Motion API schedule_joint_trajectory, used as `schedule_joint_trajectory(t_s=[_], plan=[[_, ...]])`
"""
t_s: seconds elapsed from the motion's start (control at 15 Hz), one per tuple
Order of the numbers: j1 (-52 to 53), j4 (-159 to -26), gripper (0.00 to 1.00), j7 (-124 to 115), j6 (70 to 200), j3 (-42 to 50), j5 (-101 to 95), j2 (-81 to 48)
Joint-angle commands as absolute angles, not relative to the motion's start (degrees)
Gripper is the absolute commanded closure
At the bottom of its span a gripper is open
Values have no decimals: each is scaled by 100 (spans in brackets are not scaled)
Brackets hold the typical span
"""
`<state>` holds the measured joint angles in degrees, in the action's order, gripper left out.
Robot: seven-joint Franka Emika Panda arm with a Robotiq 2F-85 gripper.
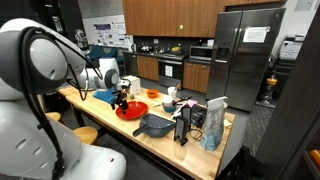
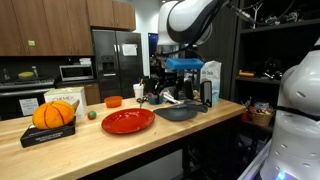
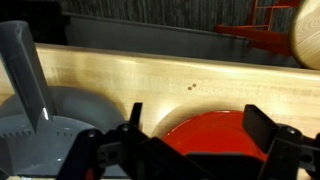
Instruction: Remove the white can from the red plate and put it inside the purple bowl
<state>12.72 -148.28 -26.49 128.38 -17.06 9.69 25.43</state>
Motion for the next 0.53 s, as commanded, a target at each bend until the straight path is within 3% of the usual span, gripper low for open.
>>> schedule_joint_trajectory(t_s=[0.0,0.47], plan=[[1235,-15084,0,-2571,12852,-1610,1084,2901],[1017,-14984,0,-2140,12891,-1368,929,2817]])
